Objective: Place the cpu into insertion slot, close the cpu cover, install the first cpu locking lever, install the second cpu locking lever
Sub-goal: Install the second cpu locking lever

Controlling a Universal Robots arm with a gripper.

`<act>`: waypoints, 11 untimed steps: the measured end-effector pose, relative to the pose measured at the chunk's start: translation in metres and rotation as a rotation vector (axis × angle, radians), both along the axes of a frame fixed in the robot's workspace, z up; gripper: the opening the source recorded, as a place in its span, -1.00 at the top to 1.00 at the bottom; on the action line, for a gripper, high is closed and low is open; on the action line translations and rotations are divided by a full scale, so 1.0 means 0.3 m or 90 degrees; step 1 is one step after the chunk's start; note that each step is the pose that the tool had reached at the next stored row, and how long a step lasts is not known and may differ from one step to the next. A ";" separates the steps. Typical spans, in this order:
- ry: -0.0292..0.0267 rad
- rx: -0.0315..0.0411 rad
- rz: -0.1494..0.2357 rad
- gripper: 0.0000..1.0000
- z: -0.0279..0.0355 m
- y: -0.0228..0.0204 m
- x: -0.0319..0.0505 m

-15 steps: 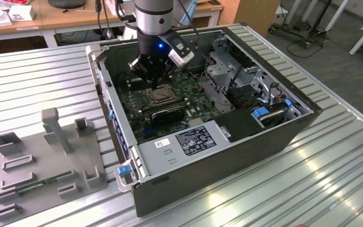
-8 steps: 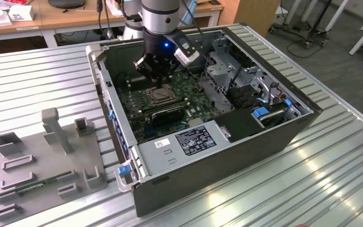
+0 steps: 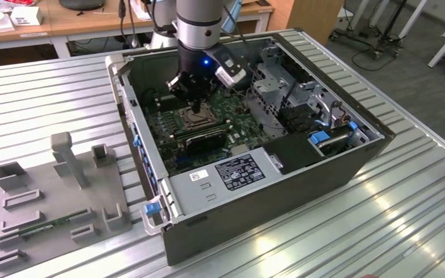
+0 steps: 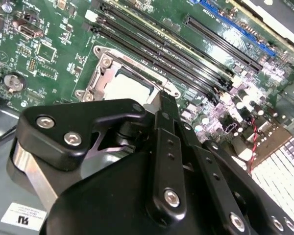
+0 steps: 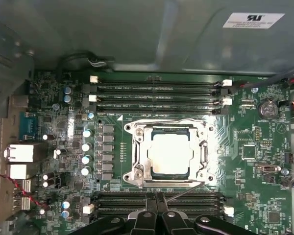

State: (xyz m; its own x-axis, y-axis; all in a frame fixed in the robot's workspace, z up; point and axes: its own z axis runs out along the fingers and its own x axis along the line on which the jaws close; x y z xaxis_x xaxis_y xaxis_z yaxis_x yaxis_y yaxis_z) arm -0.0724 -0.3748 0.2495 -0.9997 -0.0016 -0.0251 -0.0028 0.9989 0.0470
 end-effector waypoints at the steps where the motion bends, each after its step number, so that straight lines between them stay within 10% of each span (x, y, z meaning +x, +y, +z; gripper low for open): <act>1: 0.0000 0.0000 0.000 0.79 -0.005 0.000 0.000; 11: 0.0000 0.0000 0.000 0.79 -0.062 0.000 -0.016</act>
State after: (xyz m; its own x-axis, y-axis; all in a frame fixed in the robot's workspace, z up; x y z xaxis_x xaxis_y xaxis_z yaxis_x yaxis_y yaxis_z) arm -0.0773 -0.3748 0.2310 -0.9997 -0.0013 -0.0250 -0.0025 0.9989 0.0470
